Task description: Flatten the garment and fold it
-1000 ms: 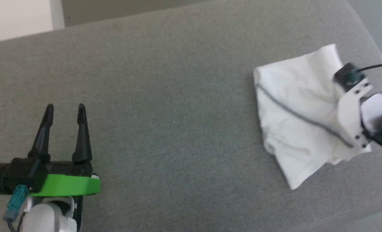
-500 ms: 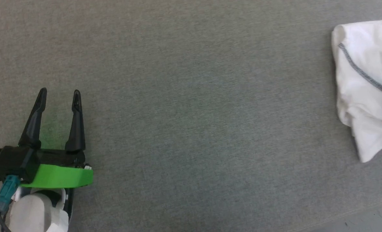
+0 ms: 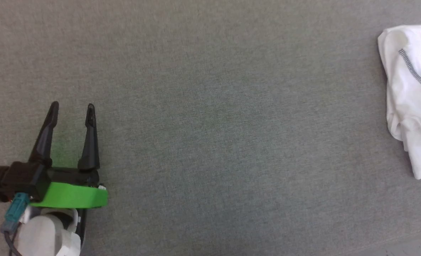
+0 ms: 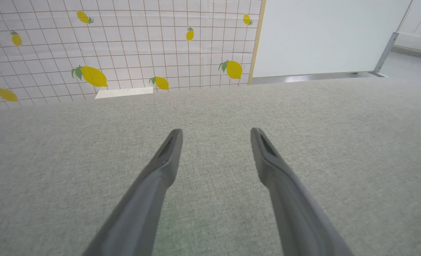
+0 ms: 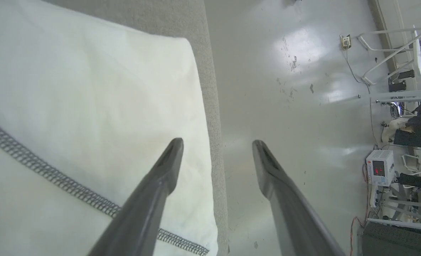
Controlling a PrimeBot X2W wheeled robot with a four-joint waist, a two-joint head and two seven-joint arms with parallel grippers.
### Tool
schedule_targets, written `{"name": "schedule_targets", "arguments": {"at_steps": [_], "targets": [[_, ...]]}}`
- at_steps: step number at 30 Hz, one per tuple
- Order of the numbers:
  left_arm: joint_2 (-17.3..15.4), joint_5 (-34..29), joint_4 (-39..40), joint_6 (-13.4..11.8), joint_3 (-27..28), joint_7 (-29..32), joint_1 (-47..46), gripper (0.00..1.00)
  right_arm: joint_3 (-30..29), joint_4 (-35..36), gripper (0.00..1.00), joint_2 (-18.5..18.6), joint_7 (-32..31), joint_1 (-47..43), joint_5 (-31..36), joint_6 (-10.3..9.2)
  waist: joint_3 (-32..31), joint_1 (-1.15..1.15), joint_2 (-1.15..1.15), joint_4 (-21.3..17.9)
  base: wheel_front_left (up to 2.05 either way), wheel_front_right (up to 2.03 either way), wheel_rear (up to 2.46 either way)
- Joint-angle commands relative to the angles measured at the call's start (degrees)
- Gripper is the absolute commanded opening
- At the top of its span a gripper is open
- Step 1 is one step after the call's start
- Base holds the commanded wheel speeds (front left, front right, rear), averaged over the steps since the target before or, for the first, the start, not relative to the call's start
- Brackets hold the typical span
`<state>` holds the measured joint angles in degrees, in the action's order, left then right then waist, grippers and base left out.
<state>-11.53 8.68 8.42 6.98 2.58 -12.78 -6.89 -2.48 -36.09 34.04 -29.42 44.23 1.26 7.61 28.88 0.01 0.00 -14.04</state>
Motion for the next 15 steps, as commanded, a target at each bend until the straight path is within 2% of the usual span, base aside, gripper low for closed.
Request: {"name": "schedule_targets", "arguments": {"at_steps": [1, 3, 4, 5, 9, 10, 15], "targets": [[0.51, 0.42, -0.75, -0.3, -0.23, -0.64, 0.2, 1.0, -1.46, 1.56, 1.0, -0.54, 1.53, -0.41, 0.17, -0.12, -4.13, -0.01, 0.0, 0.33, 0.0, 0.0, 0.0], [1.04, 0.66, -1.73, -0.51, -0.26, -1.08, 0.43, 1.0, -3.17, 4.46, 1.0, -1.42, 3.76, 0.19, -0.49, -0.12, -6.39, -0.01, 0.0, 0.71, 0.0, 0.0, 0.0], [1.83, 0.83, -2.89, -0.93, -0.25, -1.61, 0.6, 1.0, -4.82, 10.0, 1.0, -2.9, 8.29, 1.0, -1.99, -0.12, -9.85, -0.01, 0.0, 1.62, 0.0, 0.0, 0.0], [2.04, 0.86, -3.16, -1.07, -0.2, -1.72, 0.66, 1.0, -5.18, 11.63, 1.0, -3.56, 9.67, 1.4, -2.9, -0.12, -10.96, -0.01, 0.0, 1.91, 0.0, 0.0, 0.0], [3.27, 0.94, -3.92, -2.19, 0.2, -2.01, 0.89, 1.0, -4.23, 21.08, 1.0, -6.0, 18.98, 0.57, -7.03, -0.12, -14.85, -0.01, 0.0, 3.81, 0.0, 0.0, 0.0], [4.09, 1.18, -4.15, -3.19, 0.9, -2.12, 1.37, 1.0, -4.24, 28.0, 1.0, -9.84, 24.44, -3.01, -10.26, -0.12, -17.45, -0.01, 0.0, 5.19, 0.0, 0.0, 0.0], [4.89, 1.17, -4.45, -4.3, 1.7, -2.19, 2.54, 1.0, -4.56, 36.77, 1.0, -18.37, 31.35, -11.55, -11.78, -0.12, -20.62, -0.01, 0.0, 7.23, 0.0, 0.0, 0.0]]}}
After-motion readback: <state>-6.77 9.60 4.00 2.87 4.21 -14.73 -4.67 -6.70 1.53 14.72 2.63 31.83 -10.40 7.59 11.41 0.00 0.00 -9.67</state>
